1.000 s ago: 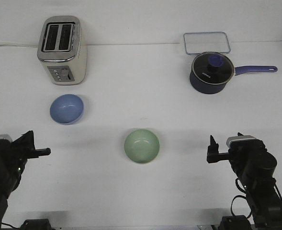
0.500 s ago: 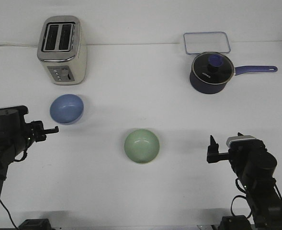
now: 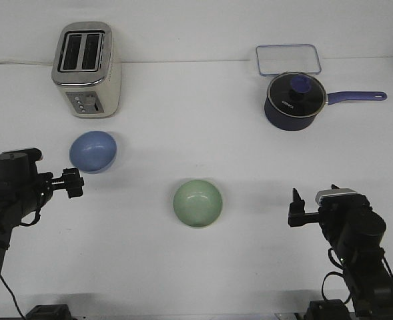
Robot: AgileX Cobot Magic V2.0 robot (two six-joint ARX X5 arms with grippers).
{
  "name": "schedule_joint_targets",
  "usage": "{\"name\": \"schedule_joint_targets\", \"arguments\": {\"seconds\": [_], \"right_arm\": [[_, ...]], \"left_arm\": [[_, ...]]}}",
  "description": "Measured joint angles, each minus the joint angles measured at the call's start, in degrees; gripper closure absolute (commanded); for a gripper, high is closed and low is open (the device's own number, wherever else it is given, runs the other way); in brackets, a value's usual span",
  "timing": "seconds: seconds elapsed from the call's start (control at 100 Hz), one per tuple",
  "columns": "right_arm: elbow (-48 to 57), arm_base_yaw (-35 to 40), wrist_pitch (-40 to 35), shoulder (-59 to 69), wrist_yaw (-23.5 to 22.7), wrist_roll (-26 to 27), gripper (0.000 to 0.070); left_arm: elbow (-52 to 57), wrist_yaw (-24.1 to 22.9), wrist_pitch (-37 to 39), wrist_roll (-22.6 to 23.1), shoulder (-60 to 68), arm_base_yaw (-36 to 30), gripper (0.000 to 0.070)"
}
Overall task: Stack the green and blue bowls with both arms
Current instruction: 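Raise the left gripper and reach forward to the light blue bowl, then grasp the rim of the light blue bowl with the left gripper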
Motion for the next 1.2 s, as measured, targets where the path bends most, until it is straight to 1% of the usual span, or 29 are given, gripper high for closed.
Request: {"name": "schedule_joint_targets", "arguments": {"seconds": [0.12, 0.23, 0.47, 0.62, 0.76, 0.82, 1.11, 1.16, 1.2], "right_arm": [[0.0, 0.0, 0.0, 0.0, 0.0, 0.0, 0.0046], [0.0, 0.0, 0.0, 0.0, 0.0, 0.0, 0.0046], [0.0, 0.0, 0.2, 0.0, 0.0, 0.0, 0.0046], [0.0, 0.0, 0.2, 0.0, 0.0, 0.0, 0.0046], [0.0, 0.0, 0.3, 0.0, 0.0, 0.0, 0.0046], [0.0, 0.0, 0.3, 0.0, 0.0, 0.0, 0.0046], [0.0, 0.0, 0.3, 0.0, 0.0, 0.0, 0.0046], [0.0, 0.0, 0.3, 0.0, 0.0, 0.0, 0.0047], [0.0, 0.0, 0.3, 0.0, 0.0, 0.0, 0.0046]], "left_arm": [[0.5, 0.1, 1.6, 0.0, 1.1, 0.0, 0.0114], [2.9, 0.2, 3.3, 0.0, 5.5, 0.2, 0.0114], [11.3, 0.1, 4.4, 0.1, 21.3, 1.0, 0.0114], [17.6, 0.0, 4.5, 0.9, 31.6, 1.7, 0.0115], [22.3, -3.6, 4.5, 2.3, 39.4, 2.3, 0.0115], [23.4, -4.4, 4.5, 2.9, 41.6, 2.4, 0.0115], [24.0, -4.3, 4.8, 3.6, 48.5, 2.9, 0.0118], [24.0, -4.3, 4.7, 3.7, 49.5, 2.9, 0.0127], [24.0, -4.3, 4.6, 3.7, 50.1, 2.9, 0.0147]]}}
